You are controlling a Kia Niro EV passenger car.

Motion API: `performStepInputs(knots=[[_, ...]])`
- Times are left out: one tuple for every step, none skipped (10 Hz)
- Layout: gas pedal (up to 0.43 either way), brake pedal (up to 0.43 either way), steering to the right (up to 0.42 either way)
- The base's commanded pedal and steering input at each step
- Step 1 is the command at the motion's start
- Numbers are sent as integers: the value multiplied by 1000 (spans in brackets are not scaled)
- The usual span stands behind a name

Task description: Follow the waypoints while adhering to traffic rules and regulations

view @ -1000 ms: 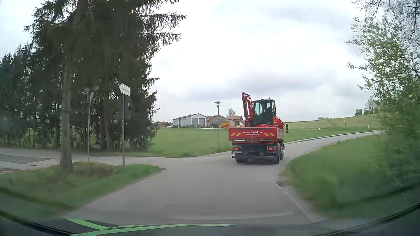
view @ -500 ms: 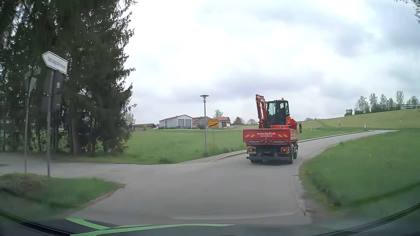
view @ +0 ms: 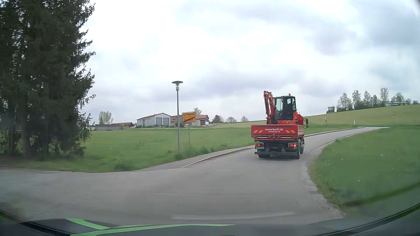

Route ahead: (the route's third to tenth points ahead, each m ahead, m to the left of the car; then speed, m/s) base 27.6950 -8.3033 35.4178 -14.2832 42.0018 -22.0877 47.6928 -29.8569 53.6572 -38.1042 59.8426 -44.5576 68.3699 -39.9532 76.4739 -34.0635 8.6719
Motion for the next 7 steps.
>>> performStepInputs(knots=[[110,0,107],[110,0,111],[110,0,116],[110,0,120],[110,0,125],[110,0,126],[118,0,126]])
